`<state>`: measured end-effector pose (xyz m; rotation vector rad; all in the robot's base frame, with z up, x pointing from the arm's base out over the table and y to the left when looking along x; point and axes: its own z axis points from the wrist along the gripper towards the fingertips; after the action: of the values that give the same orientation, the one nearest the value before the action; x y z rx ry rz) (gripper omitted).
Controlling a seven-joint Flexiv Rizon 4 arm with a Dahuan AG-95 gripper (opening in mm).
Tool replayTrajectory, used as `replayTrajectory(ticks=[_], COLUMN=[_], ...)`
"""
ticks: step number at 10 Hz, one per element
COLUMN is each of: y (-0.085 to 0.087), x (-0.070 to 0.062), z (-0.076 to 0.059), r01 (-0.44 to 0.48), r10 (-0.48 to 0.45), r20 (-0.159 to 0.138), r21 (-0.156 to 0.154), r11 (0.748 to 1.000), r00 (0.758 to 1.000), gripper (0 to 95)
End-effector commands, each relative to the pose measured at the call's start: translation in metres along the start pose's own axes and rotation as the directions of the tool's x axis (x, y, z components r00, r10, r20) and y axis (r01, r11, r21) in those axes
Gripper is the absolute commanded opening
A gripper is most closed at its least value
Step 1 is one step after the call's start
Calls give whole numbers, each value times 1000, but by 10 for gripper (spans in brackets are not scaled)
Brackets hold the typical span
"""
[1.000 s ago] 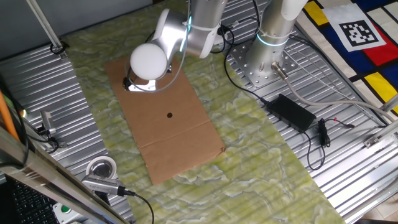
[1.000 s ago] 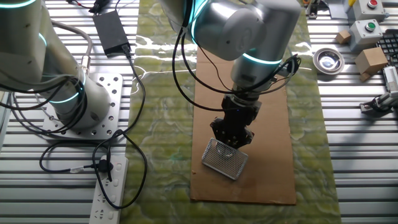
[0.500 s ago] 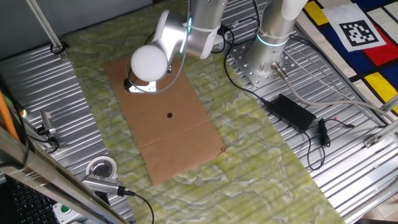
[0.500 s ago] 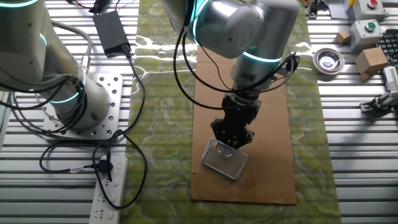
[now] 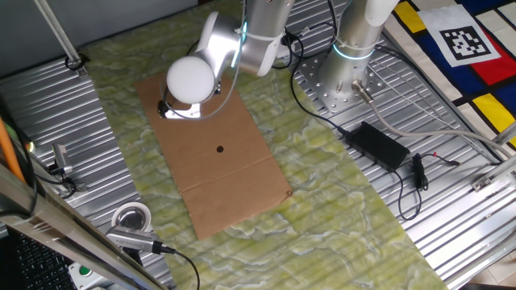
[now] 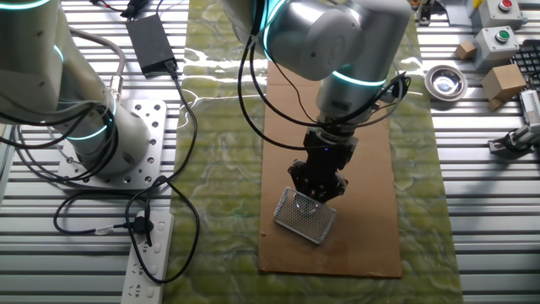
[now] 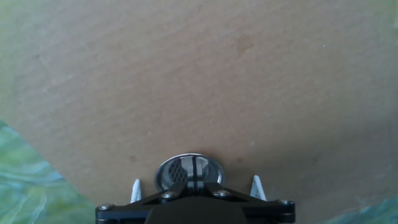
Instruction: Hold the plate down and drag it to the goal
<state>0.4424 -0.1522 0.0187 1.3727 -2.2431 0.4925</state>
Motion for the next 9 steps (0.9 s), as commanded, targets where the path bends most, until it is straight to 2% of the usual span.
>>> replayTrajectory(ticks=[1, 5, 9], y=[-2, -6, -7], x=[1, 3, -3], z=[-2, -9, -11], r01=[2, -4, -19], r10=[-2, 4, 20], r20=[13, 22, 35], r21=[-6, -18, -28], r11=[1000, 1000, 999], r00=[1000, 1000, 999], gripper=[0, 0, 0])
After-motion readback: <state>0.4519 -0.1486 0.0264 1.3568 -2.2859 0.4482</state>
